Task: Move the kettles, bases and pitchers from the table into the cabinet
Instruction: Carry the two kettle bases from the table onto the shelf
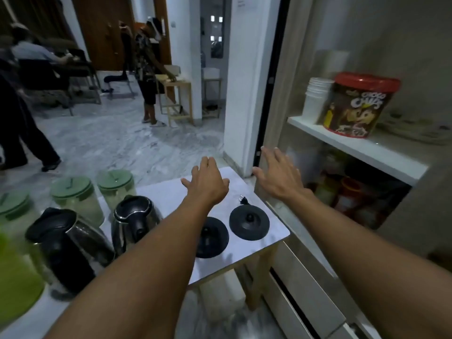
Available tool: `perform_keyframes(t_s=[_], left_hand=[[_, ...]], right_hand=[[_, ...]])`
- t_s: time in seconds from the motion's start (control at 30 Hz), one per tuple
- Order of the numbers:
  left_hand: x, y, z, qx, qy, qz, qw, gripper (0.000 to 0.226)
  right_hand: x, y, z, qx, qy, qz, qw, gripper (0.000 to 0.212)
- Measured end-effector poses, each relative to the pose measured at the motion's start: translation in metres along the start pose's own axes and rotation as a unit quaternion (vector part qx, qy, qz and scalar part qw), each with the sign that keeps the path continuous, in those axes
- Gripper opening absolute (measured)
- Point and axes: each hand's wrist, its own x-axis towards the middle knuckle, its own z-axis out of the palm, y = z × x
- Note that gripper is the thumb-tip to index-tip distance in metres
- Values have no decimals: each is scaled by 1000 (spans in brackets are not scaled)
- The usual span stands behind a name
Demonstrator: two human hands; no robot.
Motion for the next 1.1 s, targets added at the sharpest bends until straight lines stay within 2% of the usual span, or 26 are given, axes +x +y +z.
perform_keyframes(t_s=[0.2,0.37,0.5,0.6,0.73,0.93,1.1], left_hand=[[-17,-36,77,-2,-37,-129,991,88],[-5,-63,147,-3,-76,-192,978,113],[5,-87,204,6,-96,-250,964,144],[10,-96,229,-11,-83,-275,958,153],[14,-104,248,-4,-76,-279,957,150],[3,-108,261,-9,39,-252,967,120],[3,-100,257,7,69,-253,965,110]], right_hand=[[3,41,85,8,-135,-13,991,70],[5,83,160,5,-229,47,972,98],[5,109,208,-14,-249,75,965,125],[16,117,231,-12,-252,75,965,138],[22,119,256,-9,-260,73,963,139],[12,122,271,49,-184,78,979,120],[10,118,269,83,-165,92,979,112]])
